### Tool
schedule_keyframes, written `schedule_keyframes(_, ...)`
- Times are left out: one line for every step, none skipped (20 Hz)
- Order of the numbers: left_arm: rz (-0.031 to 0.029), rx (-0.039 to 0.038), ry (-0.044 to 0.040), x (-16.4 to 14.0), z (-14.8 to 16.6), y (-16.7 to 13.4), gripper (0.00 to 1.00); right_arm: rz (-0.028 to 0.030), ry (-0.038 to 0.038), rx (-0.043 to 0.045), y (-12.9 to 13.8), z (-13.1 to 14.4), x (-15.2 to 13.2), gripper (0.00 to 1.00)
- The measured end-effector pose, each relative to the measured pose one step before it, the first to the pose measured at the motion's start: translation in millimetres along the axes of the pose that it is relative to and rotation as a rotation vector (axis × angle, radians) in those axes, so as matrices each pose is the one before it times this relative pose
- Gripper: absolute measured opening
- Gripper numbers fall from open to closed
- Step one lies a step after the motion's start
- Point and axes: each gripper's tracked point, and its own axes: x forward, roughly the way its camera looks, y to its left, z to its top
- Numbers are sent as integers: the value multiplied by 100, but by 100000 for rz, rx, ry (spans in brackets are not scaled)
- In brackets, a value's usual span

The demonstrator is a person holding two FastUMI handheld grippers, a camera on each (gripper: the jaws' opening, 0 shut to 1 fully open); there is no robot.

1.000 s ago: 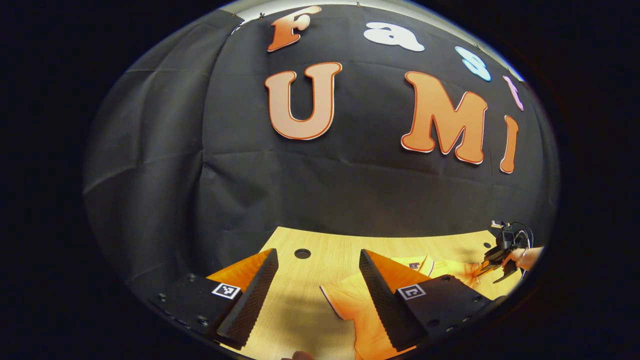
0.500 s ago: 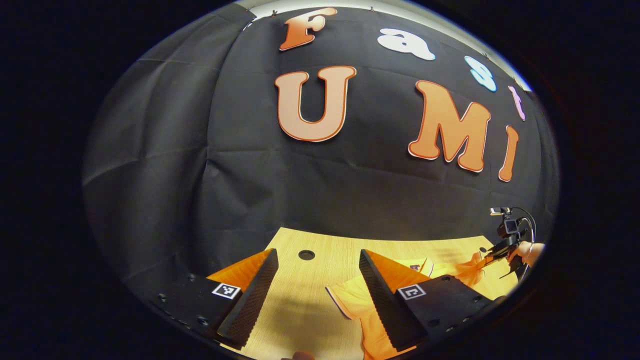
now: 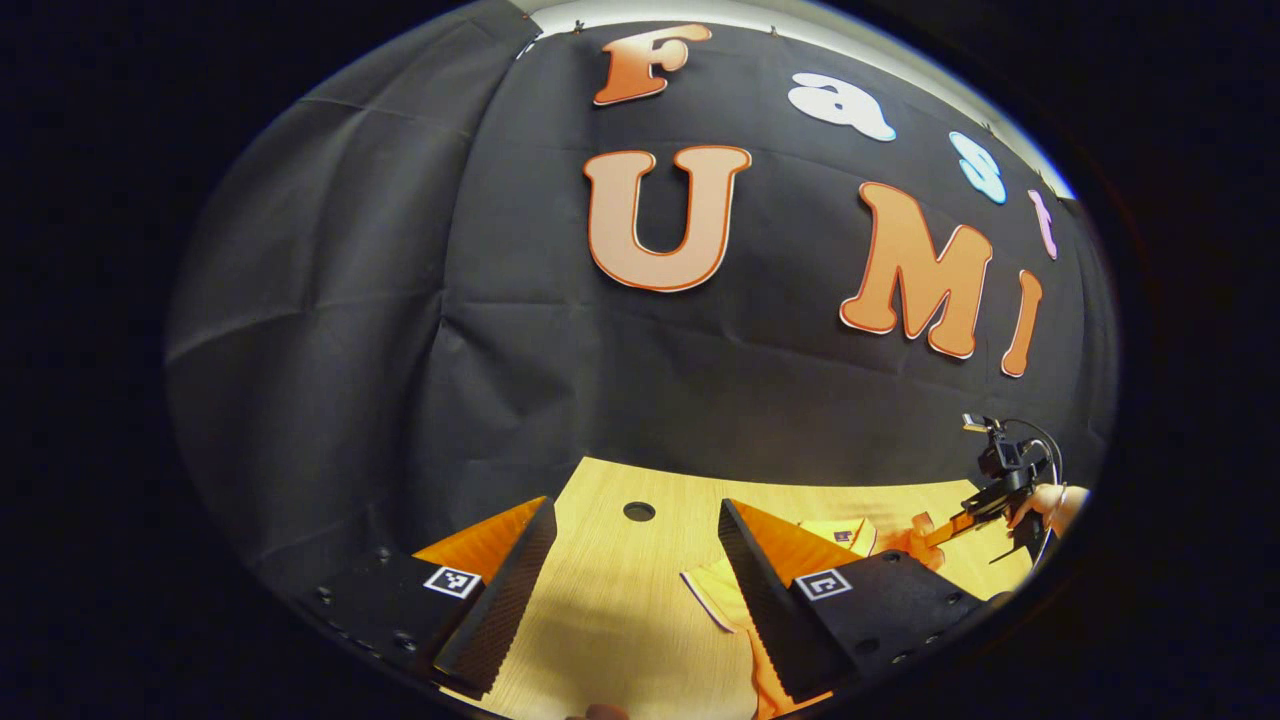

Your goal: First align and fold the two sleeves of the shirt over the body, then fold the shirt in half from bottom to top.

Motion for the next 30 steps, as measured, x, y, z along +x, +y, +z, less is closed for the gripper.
schedule_keyframes(70,-130,-105,-213,-45,350,98,1202,-1517,-1021,673,191,37,4)
schedule_keyframes(90,38,-313,-146,205,254,98,2916,-1204,-1591,1083,-7,-63,4)
schedule_keyframes(201,162,3,-125,-227,282,98,4569,-60,-1236,1292,-93,-191,10)
schedule_keyframes(302,52,149,-258,57,183,98,4369,263,-453,1356,-288,-52,13)
schedule_keyframes(137,-353,154,-91,-127,309,98,3239,308,131,945,-207,-437,14)
schedule_keyframes(35,-737,374,-123,18,105,98,1791,-132,463,530,59,315,25)
schedule_keyframes(-180,-715,426,-190,-314,-65,98,1193,-1187,138,541,230,-210,36)
schedule_keyframes(-251,-662,442,-2,-90,-69,98,1378,-1805,290,431,157,-77,57)
schedule_keyframes(-427,-464,698,-85,-259,-139,98,1232,-1532,979,350,306,117,79)
schedule_keyframes(-454,-276,1089,133,-323,-230,98,1498,-1843,1578,403,163,-693,100)
schedule_keyframes(-442,-324,995,119,-233,-260,98,645,-1937,1678,122,217,-186,99)
schedule_keyframes(-528,-400,555,217,-128,-227,98,-183,-1830,979,-241,173,-618,99)
schedule_keyframes(-155,-402,1067,430,-226,-11,98,-780,-2552,-334,-334,355,-596,99)
schedule_keyframes(-115,55,1864,638,-449,-138,98,-1555,-3052,-1746,-426,372,-725,99)
schedule_keyframes(-212,127,2246,552,-376,-192,98,-1849,-3547,-2583,-508,540,-867,99)
schedule_keyframes(-228,-13,2044,729,-348,-238,98,-1431,-3427,-2654,-429,468,-893,99)
schedule_keyframes(243,6,1609,603,-244,-135,98,-1070,-3768,-2235,-350,608,-940,99)
schedule_keyframes(-60,325,1755,1019,-180,-293,96,-1353,-4117,-1327,-328,829,-851,99)
schedule_keyframes(-568,708,2017,1113,-584,-384,98,-759,-3485,-506,-330,879,-872,99)
schedule_keyframes(-549,498,2840,1153,-495,-486,98,-528,-3013,-387,-319,636,-960,98)
schedule_keyframes(-1105,290,3532,930,-298,-789,98,-325,-2443,-478,-349,761,-794,98)
schedule_keyframes(-1092,-672,4641,762,-642,-832,98,-134,-2549,-1054,-337,706,-803,98)
schedule_keyframes(-1477,-2376,3979,1127,-562,-838,98,12,-1780,-1510,-259,465,-551,99)
schedule_keyframes(-2357,-2697,4291,1023,-418,-1375,98,-279,-682,-1478,-400,220,-736,99)
schedule_keyframes(-1489,-2076,3927,849,-770,-1275,98,-63,-370,-1309,-426,62,-658,99)
schedule_keyframes(185,-1115,3752,1221,-545,-948,98,174,-842,-1382,-354,97,-673,99)
schedule_keyframes(2642,-429,3172,959,-691,-65,98,120,-1408,-1776,-477,305,-512,99)
schedule_keyframes(3076,-17,3058,890,-276,19,98,-599,-1223,-2024,-355,140,-137,99)
schedule_keyframes(583,-1393,2631,957,-264,-891,99,-1135,-806,-1901,-730,65,-310,99)
schedule_keyframes(-159,-2868,4422,1035,-694,-786,98,-906,-125,-1720,-949,-111,-743,99)
